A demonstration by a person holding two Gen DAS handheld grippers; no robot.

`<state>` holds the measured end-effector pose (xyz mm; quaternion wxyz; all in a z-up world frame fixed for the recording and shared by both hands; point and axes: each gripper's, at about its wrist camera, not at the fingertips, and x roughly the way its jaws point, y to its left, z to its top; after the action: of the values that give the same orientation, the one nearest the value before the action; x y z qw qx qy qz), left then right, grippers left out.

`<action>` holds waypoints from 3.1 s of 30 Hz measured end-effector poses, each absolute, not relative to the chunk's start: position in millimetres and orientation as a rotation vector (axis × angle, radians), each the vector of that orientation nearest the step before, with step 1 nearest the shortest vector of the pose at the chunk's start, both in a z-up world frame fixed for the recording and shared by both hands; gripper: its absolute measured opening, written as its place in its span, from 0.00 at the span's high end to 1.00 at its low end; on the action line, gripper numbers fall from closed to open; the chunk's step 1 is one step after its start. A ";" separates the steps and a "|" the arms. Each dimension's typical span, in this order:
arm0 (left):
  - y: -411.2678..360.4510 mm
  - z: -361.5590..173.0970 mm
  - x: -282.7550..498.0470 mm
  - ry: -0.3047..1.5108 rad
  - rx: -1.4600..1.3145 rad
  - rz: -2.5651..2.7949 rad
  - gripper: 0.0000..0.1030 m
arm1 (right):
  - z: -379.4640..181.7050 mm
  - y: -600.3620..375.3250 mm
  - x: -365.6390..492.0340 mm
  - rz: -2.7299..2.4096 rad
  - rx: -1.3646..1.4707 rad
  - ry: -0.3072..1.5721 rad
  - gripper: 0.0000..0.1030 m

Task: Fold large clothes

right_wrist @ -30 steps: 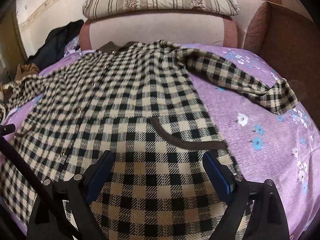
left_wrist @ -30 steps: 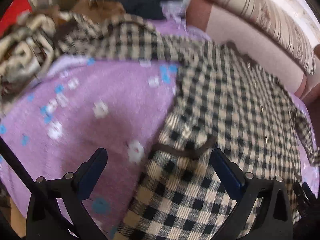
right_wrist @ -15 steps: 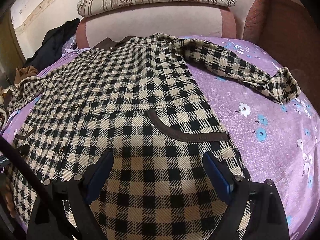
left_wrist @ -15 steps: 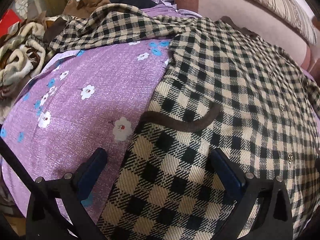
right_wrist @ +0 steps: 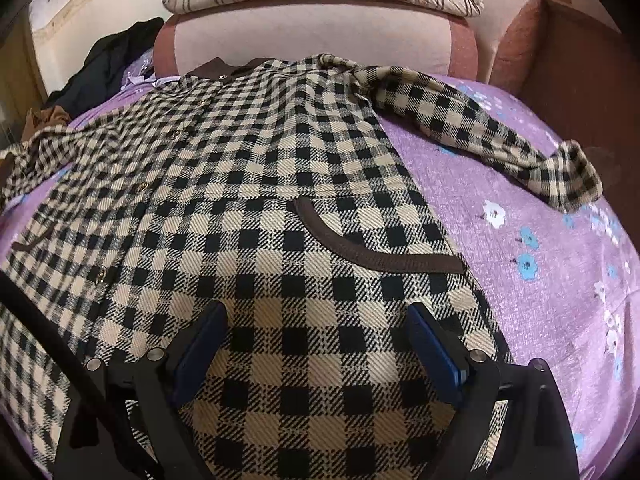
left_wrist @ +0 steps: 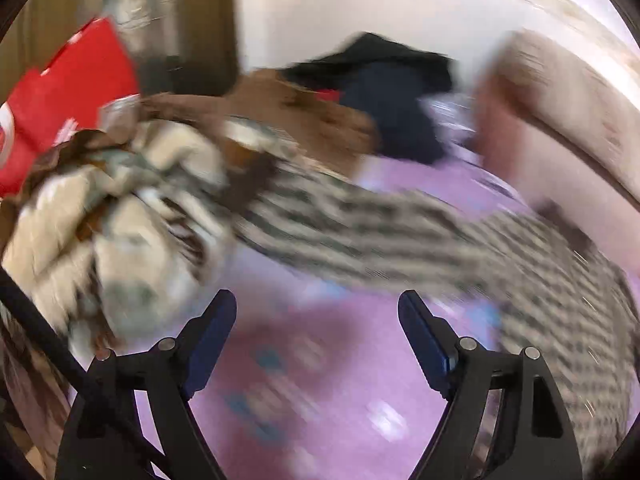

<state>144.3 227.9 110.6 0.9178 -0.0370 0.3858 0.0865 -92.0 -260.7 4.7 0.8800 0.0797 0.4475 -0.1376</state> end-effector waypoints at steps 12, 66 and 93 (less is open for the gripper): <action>305.7 63.4 241.1 0.884 -0.262 0.202 0.32 | -0.8 -258.3 -85.0 -0.284 0.142 0.923 0.06; 165.9 140.8 199.1 0.828 -0.470 -0.252 0.97 | -3.4 -257.5 -81.8 -0.278 0.142 0.924 0.02; 33.2 94.2 58.3 0.907 0.058 -0.313 0.29 | 28.2 -261.2 -80.3 -0.156 0.224 0.928 0.21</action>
<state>58.3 33.2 94.2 0.8867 0.0280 0.4362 -0.1507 -80.3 -261.2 28.2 0.8852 0.1078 0.4463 -0.0748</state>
